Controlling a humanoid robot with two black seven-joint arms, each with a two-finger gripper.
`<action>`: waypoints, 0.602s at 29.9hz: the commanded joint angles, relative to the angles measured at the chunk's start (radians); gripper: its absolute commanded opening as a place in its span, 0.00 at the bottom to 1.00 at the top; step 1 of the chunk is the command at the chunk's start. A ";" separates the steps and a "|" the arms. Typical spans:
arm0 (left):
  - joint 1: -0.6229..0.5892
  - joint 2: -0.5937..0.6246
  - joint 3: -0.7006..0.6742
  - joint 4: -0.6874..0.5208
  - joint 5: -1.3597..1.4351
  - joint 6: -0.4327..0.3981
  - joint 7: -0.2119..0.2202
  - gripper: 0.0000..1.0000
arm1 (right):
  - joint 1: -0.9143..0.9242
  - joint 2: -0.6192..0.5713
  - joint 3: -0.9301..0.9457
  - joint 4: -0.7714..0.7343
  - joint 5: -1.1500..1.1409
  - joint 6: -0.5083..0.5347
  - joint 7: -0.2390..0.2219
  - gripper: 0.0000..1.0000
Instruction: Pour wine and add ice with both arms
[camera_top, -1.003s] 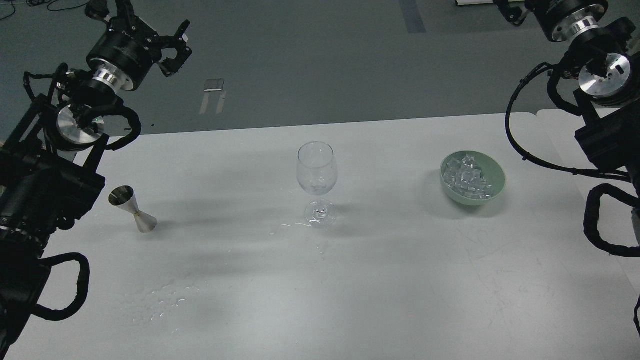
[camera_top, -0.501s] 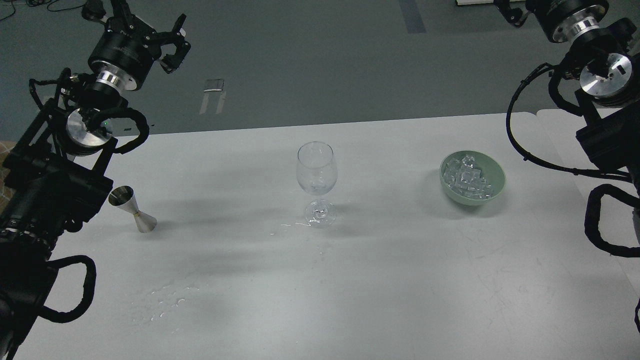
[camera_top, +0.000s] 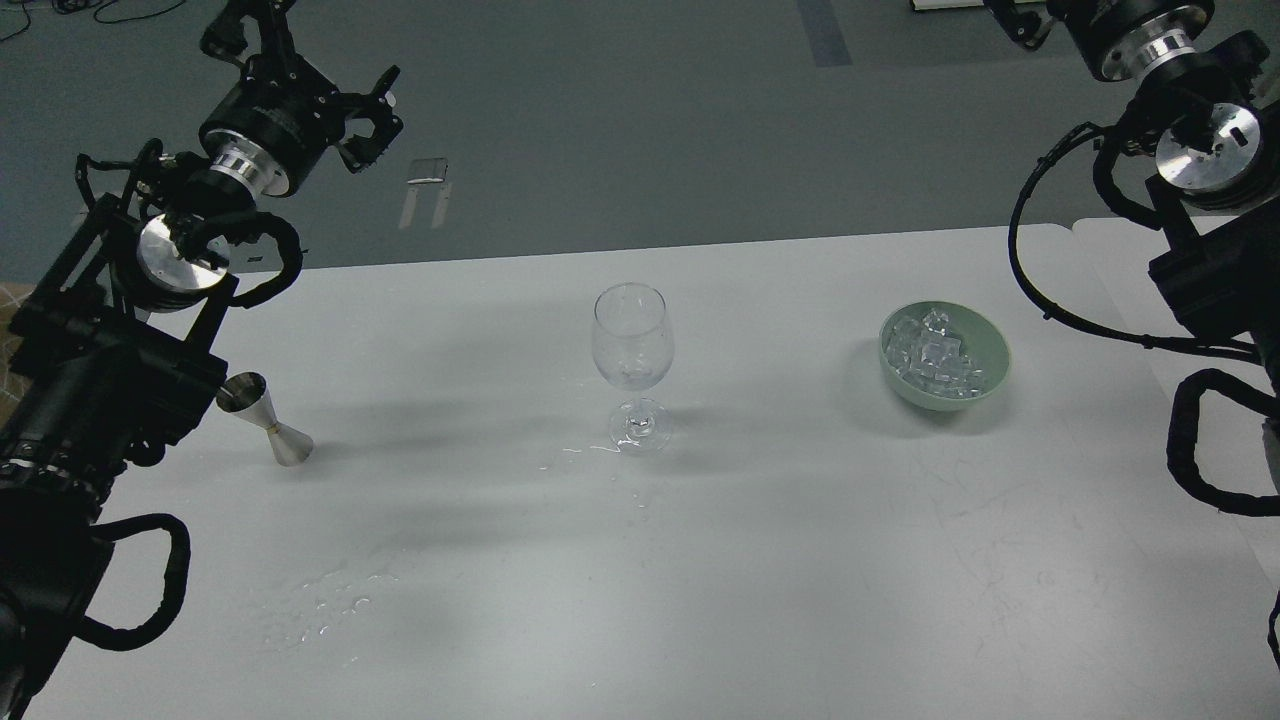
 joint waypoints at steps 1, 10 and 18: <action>0.016 0.004 -0.006 -0.031 0.000 0.004 0.003 0.99 | 0.000 -0.001 0.001 0.000 0.000 0.000 0.000 1.00; 0.034 0.010 -0.009 -0.058 0.000 0.014 0.000 0.99 | -0.012 -0.006 0.001 0.006 0.000 -0.002 0.000 1.00; 0.229 0.181 -0.013 -0.379 -0.001 0.017 0.001 0.98 | -0.034 -0.006 0.004 0.014 0.000 0.003 0.002 1.00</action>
